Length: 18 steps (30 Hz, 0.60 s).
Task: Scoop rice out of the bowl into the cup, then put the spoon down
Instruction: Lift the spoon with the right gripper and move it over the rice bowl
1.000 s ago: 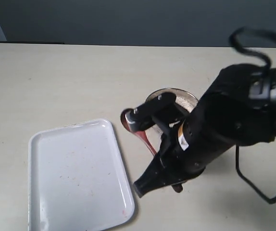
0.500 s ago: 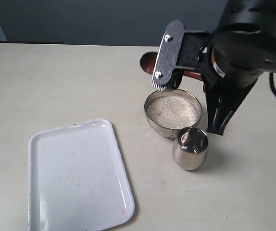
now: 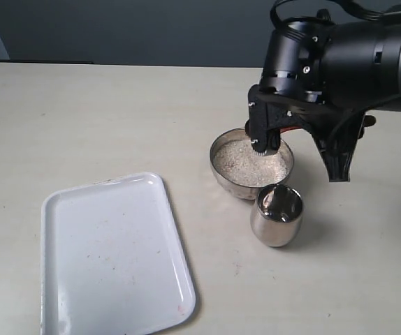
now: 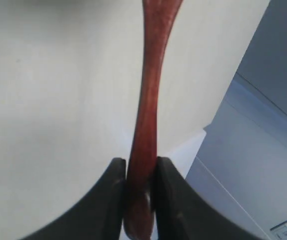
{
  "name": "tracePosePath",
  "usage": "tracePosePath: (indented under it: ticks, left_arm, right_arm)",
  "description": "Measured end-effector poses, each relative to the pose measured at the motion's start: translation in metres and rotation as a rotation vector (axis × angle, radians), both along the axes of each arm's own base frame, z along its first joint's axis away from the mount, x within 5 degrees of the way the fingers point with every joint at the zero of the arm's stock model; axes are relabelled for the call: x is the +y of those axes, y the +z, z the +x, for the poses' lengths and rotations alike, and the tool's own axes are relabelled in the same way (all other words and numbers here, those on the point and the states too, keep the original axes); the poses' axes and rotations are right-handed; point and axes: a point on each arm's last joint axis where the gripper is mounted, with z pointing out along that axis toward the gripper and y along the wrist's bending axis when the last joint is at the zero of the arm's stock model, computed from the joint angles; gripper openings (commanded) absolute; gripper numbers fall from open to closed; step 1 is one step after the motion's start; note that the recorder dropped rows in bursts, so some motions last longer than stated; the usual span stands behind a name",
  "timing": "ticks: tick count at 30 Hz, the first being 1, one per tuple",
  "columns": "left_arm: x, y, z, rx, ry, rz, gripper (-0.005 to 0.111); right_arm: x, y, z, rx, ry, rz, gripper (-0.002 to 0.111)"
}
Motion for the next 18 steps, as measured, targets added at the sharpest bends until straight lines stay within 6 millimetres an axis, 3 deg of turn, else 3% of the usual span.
tracePosePath:
  ticks: [6, 12, 18]
  left_arm:
    - [0.0, 0.0, 0.0, 0.0, 0.0, 0.0, 0.001]
    - [0.0, 0.0, 0.0, 0.0, 0.0, 0.0, 0.001]
    - [0.0, 0.0, 0.0, 0.0, 0.0, 0.0, 0.001]
  right_arm:
    - [-0.006, 0.0, 0.01, -0.058, -0.031, -0.015, -0.001]
    - [0.0, -0.022, 0.015, -0.031, -0.018, -0.079, -0.001]
    - [0.006, -0.03, 0.016, -0.032, 0.013, -0.115, -0.001]
